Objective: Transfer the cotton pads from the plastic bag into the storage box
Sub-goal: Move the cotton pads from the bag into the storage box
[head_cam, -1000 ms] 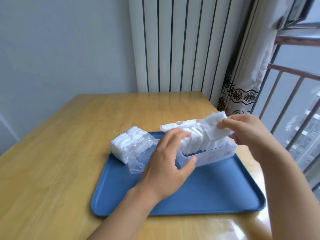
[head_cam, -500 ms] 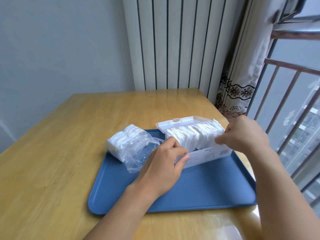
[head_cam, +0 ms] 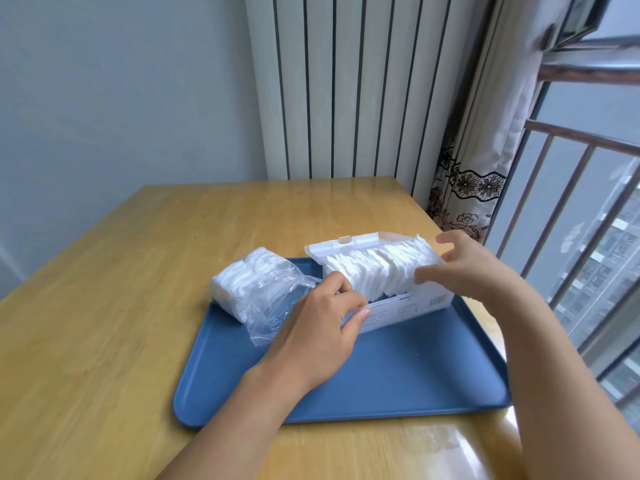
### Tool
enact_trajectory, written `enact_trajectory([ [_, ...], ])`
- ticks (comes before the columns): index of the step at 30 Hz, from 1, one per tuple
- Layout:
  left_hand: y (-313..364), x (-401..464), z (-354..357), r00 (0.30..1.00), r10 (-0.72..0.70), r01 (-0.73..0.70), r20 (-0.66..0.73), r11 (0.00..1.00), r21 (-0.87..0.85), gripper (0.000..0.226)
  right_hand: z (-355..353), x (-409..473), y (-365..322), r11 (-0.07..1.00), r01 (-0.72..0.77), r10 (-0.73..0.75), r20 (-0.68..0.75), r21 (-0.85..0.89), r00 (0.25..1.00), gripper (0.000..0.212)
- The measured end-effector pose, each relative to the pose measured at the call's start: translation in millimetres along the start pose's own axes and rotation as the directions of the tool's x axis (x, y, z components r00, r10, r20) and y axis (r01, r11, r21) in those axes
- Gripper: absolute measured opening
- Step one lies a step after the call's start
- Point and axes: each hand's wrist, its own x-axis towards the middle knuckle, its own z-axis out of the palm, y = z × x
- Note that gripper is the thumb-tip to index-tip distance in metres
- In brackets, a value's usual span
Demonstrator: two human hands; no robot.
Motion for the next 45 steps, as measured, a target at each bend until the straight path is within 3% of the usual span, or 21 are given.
enact_trajectory([
  [2, -1.0, 0.0, 0.0, 1.0, 0.003, -0.003, 0.001, 1.0, -0.002, 0.011, 4.2, 4.5, 2.6, 1.0, -0.02, 0.02, 0.032, -0.017, 0.999, 0.059],
  [4, -3.0, 1.1, -0.2, 1.0, -0.002, 0.002, 0.002, 1.0, -0.012, 0.011, 6.4, 9.2, 6.2, 0.997, -0.041, 0.042, 0.014, -0.065, 0.999, 0.022],
  [10, -6.2, 3.1, 0.0, 1.0, 0.009, -0.007, 0.027, 0.998, -0.061, 0.011, 7.9, 20.4, 7.0, 0.985, -0.122, 0.135, 0.102, -0.124, 0.986, 0.006],
  [14, -8.5, 1.0, 1.5, 1.0, 0.024, -0.023, 0.004, 0.998, -0.052, 0.009, 8.5, 22.3, 9.5, 0.984, -0.081, 0.096, 0.092, -0.157, 0.991, 0.023],
  [16, -3.9, 0.6, 0.0, 0.998, 0.042, -0.045, -0.048, 0.997, -0.063, 0.009, 3.5, 16.8, 11.7, 0.997, -0.026, 0.033, 0.105, -0.068, 0.994, 0.042],
  [18, 6.4, 0.9, -7.9, 0.979, 0.069, -0.099, -0.193, 0.984, -0.15, 0.015, -3.4, 5.9, 7.5, 0.992, 0.067, -0.075, 0.077, 0.109, 0.994, 0.055],
  [20, 18.6, 1.4, -26.3, 0.91, 0.078, -0.188, -0.408, 0.953, -0.236, 0.013, -6.5, -5.0, -2.1, 0.948, 0.248, -0.226, -0.126, 0.198, 0.966, 0.051],
  [22, 20.3, 2.3, -50.0, 0.783, 0.041, -0.247, -0.62, 0.936, -0.249, 0.008, 0.1, -20.8, -19.9, 0.844, 0.496, -0.409, -0.356, 0.202, 0.84, 0.031],
  [23, 15.6, 3.1, -62.3, 0.714, 0.001, -0.262, -0.7, 0.928, -0.266, 0.005, 7.6, -29.4, -28.5, 0.768, 0.597, -0.493, -0.382, 0.231, 0.782, 0.02],
  [25, -8.0, 4.7, -83.4, 0.643, -0.121, -0.215, -0.756, 0.919, -0.331, 0.014, 29.9, -54.2, -44.7, 0.638, 0.699, -0.655, -0.248, 0.324, 0.713, 0.014],
  [28, -53.4, 7.2, -97.2, 0.775, -0.394, 0.228, -0.494, 0.904, -0.363, 0.052, 68.5, -89.2, -59.4, 0.582, 0.764, -0.806, 0.079, 0.28, 0.586, 0.019],
  [29, -66.4, 4.3, -97.4, 0.785, -0.482, 0.374, -0.388, 0.87, -0.322, 0.059, 84.0, -95.8, -60.5, 0.563, 0.798, -0.826, 0.164, 0.215, 0.539, 0.02],
  [31, -77.4, 4.0, -88.3, 0.769, -0.586, 0.535, -0.255, 0.808, -0.245, 0.049, 106.4, -100.5, -58.5, 0.513, 0.858, -0.836, 0.253, 0.042, 0.487, 0.019],
  [33, -80.0, 4.0, -81.0, 0.76, -0.603, 0.569, -0.24, 0.797, -0.2, 0.03, 123.0, -97.4, -56.3, 0.508, 0.861, -0.827, 0.257, -0.038, 0.499, 0.021],
  [35, -81.7, 4.6, -79.4, 0.75, -0.593, 0.563, -0.293, 0.805, -0.19, 0.021, 131.2, -93.1, -55.1, 0.564, 0.823, -0.789, 0.248, -0.069, 0.562, 0.028],
  [38, -81.8, 5.4, -78.1, 0.732, -0.612, 0.565, -0.301, 0.791, -0.235, 0.02, 133.0, -89.5, -55.0, 0.634, 0.767, -0.723, 0.276, -0.098, 0.633, 0.058],
  [42, -80.0, 6.8, -73.0, 0.706, -0.667, 0.575, -0.239, 0.737, -0.355, 0.018, 134.8, -89.4, -55.2, 0.656, 0.751, -0.696, 0.322, -0.078, 0.642, 0.079],
  [45, -83.2, 6.6, -70.5, 0.653, -0.736, 0.564, -0.178, 0.629, -0.535, 0.016, 139.1, -85.3, -55.8, 0.697, 0.717, -0.679, 0.313, -0.01, 0.664, 0.085],
])
